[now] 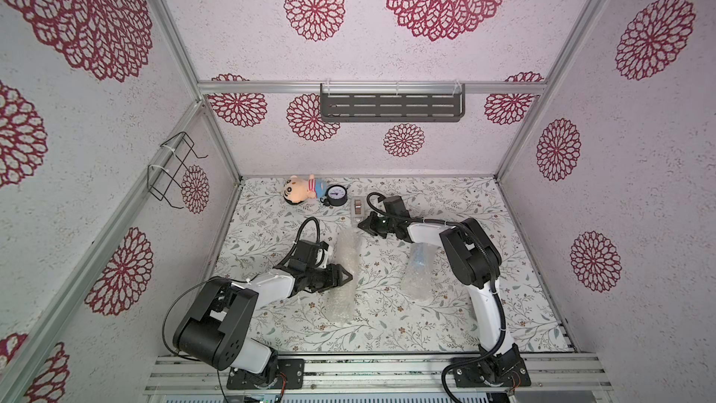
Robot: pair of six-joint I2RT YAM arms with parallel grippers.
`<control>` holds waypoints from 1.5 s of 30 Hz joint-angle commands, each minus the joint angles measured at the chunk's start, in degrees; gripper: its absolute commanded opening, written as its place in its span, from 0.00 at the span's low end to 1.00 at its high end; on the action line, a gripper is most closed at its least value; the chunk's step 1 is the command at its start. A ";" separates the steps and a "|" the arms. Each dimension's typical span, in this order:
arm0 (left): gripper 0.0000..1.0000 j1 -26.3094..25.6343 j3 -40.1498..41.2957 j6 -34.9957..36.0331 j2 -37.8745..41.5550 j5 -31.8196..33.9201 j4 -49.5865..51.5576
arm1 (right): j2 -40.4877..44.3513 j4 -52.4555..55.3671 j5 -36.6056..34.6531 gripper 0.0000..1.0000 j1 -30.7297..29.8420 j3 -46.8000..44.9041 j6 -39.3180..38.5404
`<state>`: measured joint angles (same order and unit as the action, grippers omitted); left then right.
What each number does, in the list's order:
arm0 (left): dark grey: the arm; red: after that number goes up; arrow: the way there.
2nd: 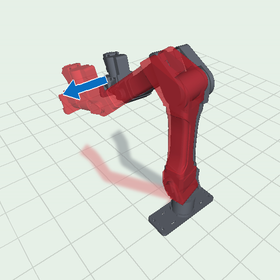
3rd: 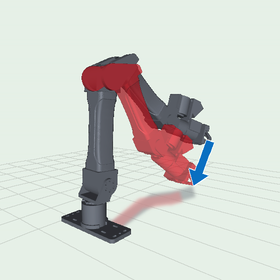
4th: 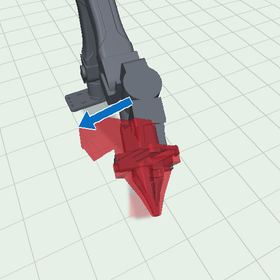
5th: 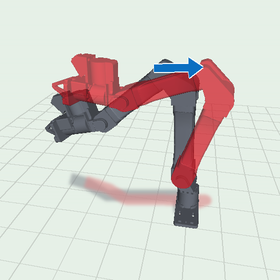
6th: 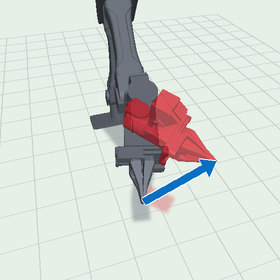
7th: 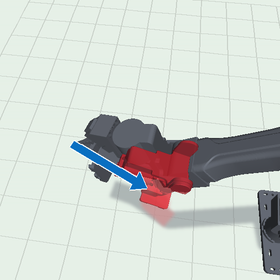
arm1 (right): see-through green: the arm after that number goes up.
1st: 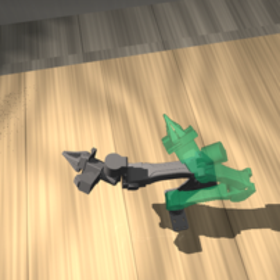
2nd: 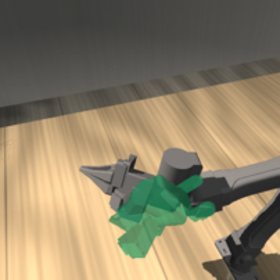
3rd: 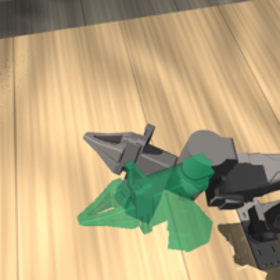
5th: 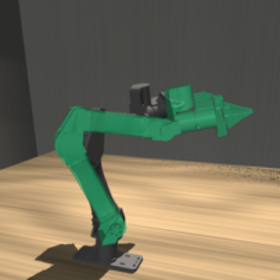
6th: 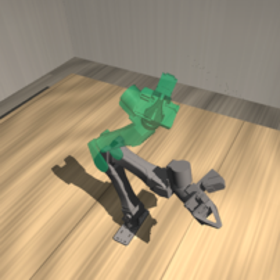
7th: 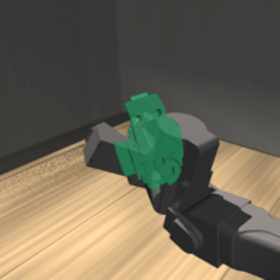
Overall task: Wrap vases in bubble wrap
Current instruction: Tear off the tape using the Tape Cutter, then stick the tape on the bubble wrap.
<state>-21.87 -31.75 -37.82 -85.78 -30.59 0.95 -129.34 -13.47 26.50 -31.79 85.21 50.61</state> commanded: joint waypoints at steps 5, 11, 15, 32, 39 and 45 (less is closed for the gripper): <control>0.43 0.07 2.02 0.05 -1.09 3.43 5.51 | -2.24 6.97 -3.62 0.00 -1.17 1.63 -4.36; 0.43 0.07 1.86 -0.04 -1.53 3.00 4.86 | -2.02 10.55 -8.63 0.00 -1.08 1.73 -7.42; 0.42 0.07 1.86 0.00 -1.51 2.82 4.59 | -1.14 13.40 -12.96 0.00 -1.08 1.80 -10.28; 0.40 -1.23 0.31 2.72 -0.98 1.06 6.09 | 17.96 13.04 -5.37 0.00 -0.47 -7.45 -18.29; 0.40 -4.79 -2.42 5.62 -2.53 -0.02 7.58 | 28.00 10.34 9.79 0.00 -0.38 -16.92 -20.99; 0.39 -6.48 -3.32 6.74 -3.53 -0.46 7.81 | 31.42 12.38 14.44 0.00 -1.05 -21.14 -22.91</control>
<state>-27.20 -35.44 -33.06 -87.53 -30.57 4.99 -100.01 -2.15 36.27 -32.47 65.28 30.06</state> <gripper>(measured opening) 0.625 0.056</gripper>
